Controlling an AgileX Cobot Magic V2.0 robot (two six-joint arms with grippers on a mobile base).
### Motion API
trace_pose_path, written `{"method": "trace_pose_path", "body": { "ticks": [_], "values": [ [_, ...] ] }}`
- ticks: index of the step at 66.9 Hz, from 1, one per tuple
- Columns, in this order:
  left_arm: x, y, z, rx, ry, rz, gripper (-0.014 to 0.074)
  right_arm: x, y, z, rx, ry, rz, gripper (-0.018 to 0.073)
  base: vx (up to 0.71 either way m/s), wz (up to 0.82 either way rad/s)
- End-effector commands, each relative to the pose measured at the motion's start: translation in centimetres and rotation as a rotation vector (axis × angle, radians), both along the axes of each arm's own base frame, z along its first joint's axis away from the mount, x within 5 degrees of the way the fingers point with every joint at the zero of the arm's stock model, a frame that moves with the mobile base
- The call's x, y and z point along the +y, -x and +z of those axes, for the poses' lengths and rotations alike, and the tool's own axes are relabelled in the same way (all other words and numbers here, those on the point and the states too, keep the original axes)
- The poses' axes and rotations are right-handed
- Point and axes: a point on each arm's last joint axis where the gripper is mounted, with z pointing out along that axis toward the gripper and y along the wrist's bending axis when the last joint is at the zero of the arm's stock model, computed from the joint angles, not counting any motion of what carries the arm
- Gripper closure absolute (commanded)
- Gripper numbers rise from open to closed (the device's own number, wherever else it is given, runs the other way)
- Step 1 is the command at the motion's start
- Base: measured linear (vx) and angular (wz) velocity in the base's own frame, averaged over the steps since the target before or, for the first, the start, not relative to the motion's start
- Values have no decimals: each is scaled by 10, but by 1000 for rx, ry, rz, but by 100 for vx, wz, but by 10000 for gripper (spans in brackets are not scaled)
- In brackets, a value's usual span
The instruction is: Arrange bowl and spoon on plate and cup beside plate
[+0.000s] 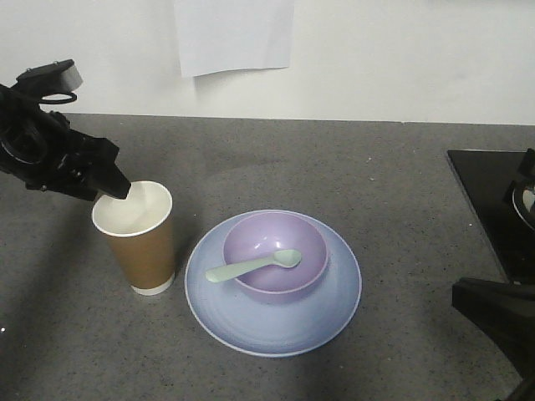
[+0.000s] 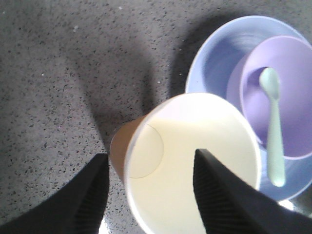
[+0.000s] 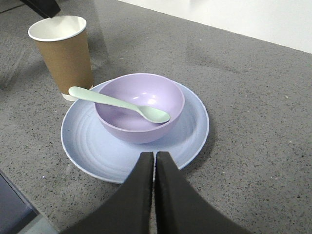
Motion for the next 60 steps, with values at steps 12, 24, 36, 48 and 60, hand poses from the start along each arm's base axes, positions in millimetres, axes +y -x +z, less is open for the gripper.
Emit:
{"method": "trace_pose_path", "body": {
  "ticks": [12, 24, 36, 48, 60],
  "values": [
    [2, 34, 61, -160, 26, 18, 263, -3, -5, 18, -114, -68, -59, 562, 0, 0],
    [19, 73, 99, -339, -95, 93, 503, -4, -8, 23, -160, -101, -92, 562, 0, 0],
    [38, 125, 143, -588, -163, 239, 605, -6, -9, 27, -197, -120, -116, 562, 0, 0],
    [53, 174, 167, -744, -203, 342, 604, -5, -9, 25, -185, -117, -108, 561, 0, 0],
    [62, 216, 160, -810, -206, 412, 604, -5, -9, 25, -185, -117, -108, 561, 0, 0]
  ]
}}
